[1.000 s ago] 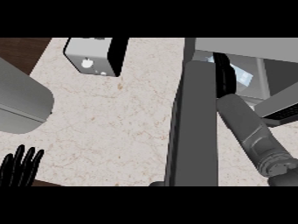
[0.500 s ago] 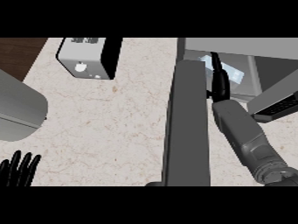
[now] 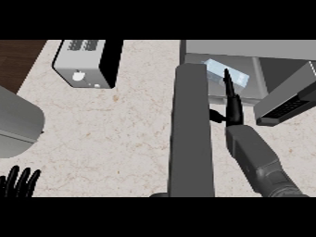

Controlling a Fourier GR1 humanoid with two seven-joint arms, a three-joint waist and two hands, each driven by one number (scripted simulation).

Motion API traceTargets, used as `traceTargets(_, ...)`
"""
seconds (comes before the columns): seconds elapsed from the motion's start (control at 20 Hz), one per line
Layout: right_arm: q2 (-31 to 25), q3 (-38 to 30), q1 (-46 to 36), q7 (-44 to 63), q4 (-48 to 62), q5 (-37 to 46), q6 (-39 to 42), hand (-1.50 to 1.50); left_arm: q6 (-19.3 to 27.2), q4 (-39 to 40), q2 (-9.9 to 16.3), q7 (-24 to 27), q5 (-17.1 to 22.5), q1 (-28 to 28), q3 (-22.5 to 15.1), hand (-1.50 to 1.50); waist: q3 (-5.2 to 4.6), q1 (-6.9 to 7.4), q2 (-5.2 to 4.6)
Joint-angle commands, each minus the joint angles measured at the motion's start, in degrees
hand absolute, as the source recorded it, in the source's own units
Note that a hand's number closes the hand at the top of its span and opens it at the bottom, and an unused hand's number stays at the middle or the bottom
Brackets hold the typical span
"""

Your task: Pick up the milk, place it into the microwave and close the microwave

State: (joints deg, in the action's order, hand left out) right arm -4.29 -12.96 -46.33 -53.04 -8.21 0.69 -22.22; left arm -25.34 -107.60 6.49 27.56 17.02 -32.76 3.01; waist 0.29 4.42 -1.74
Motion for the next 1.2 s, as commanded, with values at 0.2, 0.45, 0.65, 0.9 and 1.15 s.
traceTargets(0.2, 0.6, -1.0, 9.2, -11.0, -0.5, -0.9, 8.2, -1.5, 1.0, -4.2, -0.7, -3.3, 1.5, -3.4, 0.0, -1.5, -0.1, -2.23, 0.93)
traceTargets(0.45, 0.6, 0.1, 10.5, -9.7, -1.0, -0.2, 12.6, -1.5, 0.5, -2.8, -2.1, -1.3, -3.9, -4.5, -2.8, -1.5, -0.19, -3.01, 1.37)
traceTargets(0.65, 0.5, 1.9, 16.2, -13.3, -2.9, 0.7, 17.9, -1.5, 1.8, -5.6, -2.2, -4.7, -5.6, -3.8, -4.9, -1.5, -0.21, -3.83, 1.61)
traceTargets(0.9, -3.5, 2.4, 23.1, -14.0, -7.9, 0.2, 20.8, -1.5, 1.8, 0.7, -3.0, -4.9, -6.6, 1.8, -4.9, -1.5, -0.27, -4.68, 1.76)
traceTargets(1.15, -3.1, 2.4, 27.3, -10.5, -16.4, -1.7, 19.6, -1.5, -0.6, 1.2, -2.6, -6.5, -8.9, 1.8, -9.3, -1.5, -0.33, -5.03, 1.97)
